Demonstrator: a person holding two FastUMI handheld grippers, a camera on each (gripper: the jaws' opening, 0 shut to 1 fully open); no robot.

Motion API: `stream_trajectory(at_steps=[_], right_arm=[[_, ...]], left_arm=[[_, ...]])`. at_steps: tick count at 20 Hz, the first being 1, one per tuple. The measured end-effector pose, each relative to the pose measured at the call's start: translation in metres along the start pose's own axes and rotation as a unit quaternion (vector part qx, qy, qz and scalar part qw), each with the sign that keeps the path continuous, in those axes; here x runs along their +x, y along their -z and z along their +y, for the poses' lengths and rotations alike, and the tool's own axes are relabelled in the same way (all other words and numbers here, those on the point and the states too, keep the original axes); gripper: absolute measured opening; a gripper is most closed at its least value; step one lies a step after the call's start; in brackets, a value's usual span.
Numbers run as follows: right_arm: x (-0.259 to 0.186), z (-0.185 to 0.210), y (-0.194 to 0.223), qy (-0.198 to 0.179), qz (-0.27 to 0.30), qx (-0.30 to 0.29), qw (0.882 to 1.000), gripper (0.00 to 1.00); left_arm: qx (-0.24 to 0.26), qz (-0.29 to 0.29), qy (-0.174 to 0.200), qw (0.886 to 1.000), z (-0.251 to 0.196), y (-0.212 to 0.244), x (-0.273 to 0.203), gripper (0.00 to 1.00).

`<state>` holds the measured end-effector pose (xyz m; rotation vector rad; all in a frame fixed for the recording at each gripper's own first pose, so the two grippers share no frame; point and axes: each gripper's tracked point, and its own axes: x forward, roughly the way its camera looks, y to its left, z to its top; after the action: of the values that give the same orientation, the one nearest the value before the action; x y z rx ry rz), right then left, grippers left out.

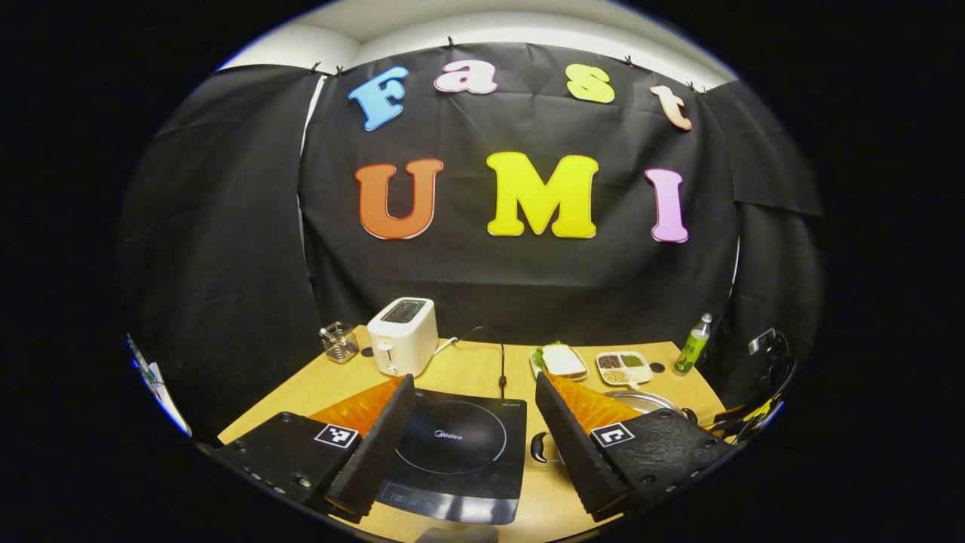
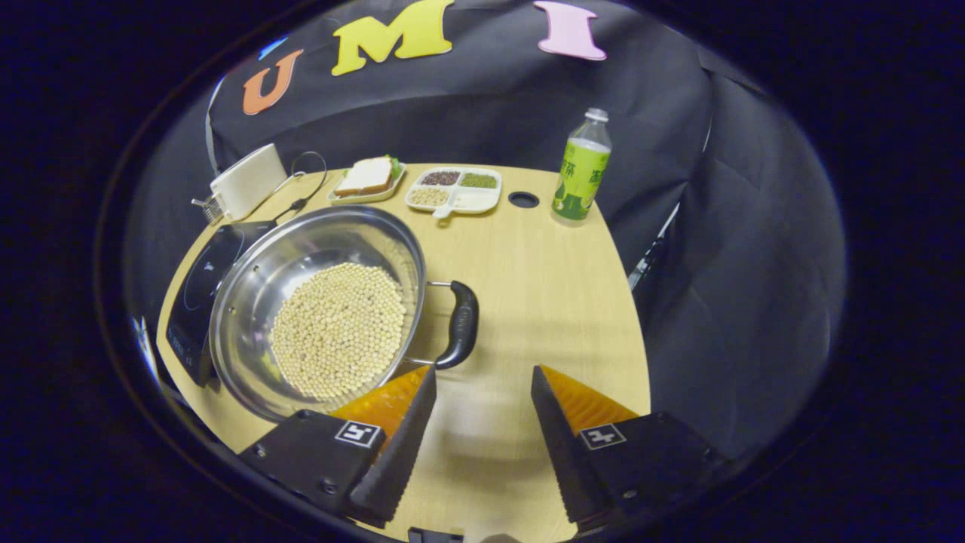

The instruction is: First push the handle of the pot to place it horizontally, then grasp the pot with both hands and set it on the induction cooktop.

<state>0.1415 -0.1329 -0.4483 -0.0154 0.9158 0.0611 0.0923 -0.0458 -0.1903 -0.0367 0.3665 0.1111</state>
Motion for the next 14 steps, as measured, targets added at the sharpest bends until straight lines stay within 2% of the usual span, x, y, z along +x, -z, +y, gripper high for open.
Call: stream_trajectory(at_steps=[5, 7, 8, 9, 10, 13, 14], right_arm=[[-0.015, -0.005, -0.008, -0.001, -0.021, 0.015, 1.0, 0.83], [-0.013, -0.002, -0.014, -0.008, -0.027, 0.02, 0.999, 0.86], [-0.011, 0.0, -0.016, -0.009, -0.03, 0.019, 0.999, 0.83], [-0.007, 0.002, -0.02, -0.009, -0.034, 0.02, 0.999, 0.86], [-0.002, 0.004, -0.021, -0.011, -0.034, 0.021, 0.999, 0.83], [0.012, 0.017, -0.025, -0.024, -0.029, 0.023, 0.999, 0.84], [0.015, 0.016, -0.028, -0.016, -0.032, 0.021, 0.999, 0.84]], left_arm=[[0.01, 0.046, 0.036, 0.998, -0.038, 0.05, 0.032, 0.96], [0.01, 0.059, 0.051, 0.997, -0.055, 0.066, 0.045, 0.97], [0.009, 0.071, 0.058, 0.996, -0.062, 0.078, 0.052, 0.96], [0.009, 0.081, 0.062, 0.995, -0.069, 0.087, 0.058, 0.96], [0.011, 0.085, 0.064, 0.994, -0.074, 0.096, 0.066, 0.96], [0.017, 0.116, 0.064, 0.991, -0.085, 0.126, 0.083, 0.96], [0.016, 0.125, 0.064, 0.99, -0.088, 0.135, 0.086, 0.96]])
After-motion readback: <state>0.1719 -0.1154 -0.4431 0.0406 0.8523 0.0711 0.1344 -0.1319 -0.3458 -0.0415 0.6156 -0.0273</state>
